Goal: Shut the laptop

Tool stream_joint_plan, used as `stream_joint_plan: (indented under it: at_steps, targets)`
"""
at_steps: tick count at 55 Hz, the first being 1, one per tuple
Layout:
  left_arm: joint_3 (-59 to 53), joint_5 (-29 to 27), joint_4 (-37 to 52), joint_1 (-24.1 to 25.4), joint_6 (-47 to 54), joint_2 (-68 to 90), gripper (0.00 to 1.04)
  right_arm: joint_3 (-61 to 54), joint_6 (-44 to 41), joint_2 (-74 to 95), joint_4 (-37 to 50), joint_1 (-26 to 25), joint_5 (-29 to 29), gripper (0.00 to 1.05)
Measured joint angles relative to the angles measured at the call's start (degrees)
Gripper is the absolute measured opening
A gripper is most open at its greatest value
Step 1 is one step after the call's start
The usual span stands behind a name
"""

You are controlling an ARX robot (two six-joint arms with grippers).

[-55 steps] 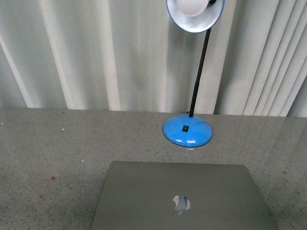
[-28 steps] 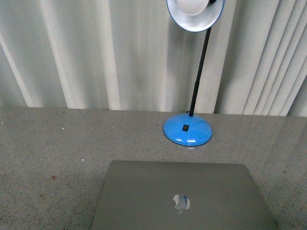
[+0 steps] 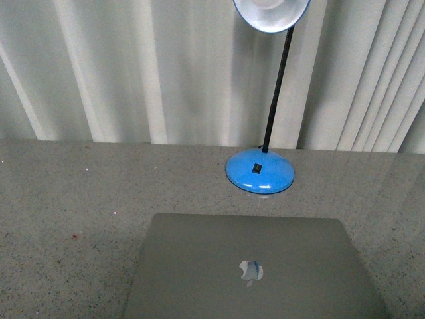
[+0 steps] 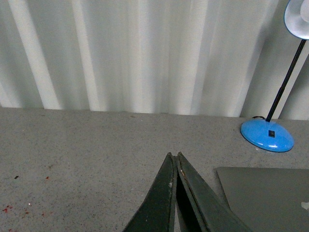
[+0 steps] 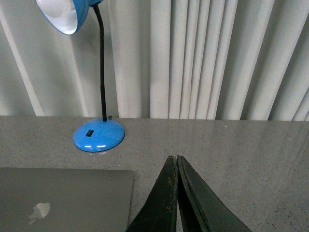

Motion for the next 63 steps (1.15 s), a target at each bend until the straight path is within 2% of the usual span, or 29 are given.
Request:
stream_joint_plan:
  at_steps: [5,11,16,23,31,33,35,63]
  targets:
    - [0.00,0.00,0.00,0.00,0.00,0.00,0.04,0.00,-0.02,-0.02,0.00,0.00,-0.02,0.05]
    - [0.00,0.00,0.00,0.00,0.00,-0.02,0.19,0.00,-0.02,-0.02,0.00,0.00,-0.04,0.24]
    - [0.00,0.00,-0.04,0.00,0.00,-0.04,0.37,0.00,-0.02,-0.02,0.00,0.00,-0.02,0.40]
    - [0.00,0.00,-0.04,0.00,0.00,-0.04,0.69,0.00,-0.02,-0.02,0.00,0.00,-0.02,0.74]
    - [0.00,0.00,-0.04,0.00,0.00,-0.04,0.96,0.00,0.02,-0.02,0.00,0.00,-0.02,0.99]
    - [0.00,0.00,-0.04,0.00,0.09,-0.04,1.00,0.00,0.02,-0.02,0.00,0.00,-0.02,0.99]
    - [0.00,0.00,-0.04,0.00,0.11,-0.04,0.97,0.00,0.00,-0.02,0.00,0.00,-0.04,0.97]
    - [0.00,0.00,-0.04,0.00,0.13,-0.04,0.98,0.00,0.02,-0.02,0.00,0.00,-0.02,0.97]
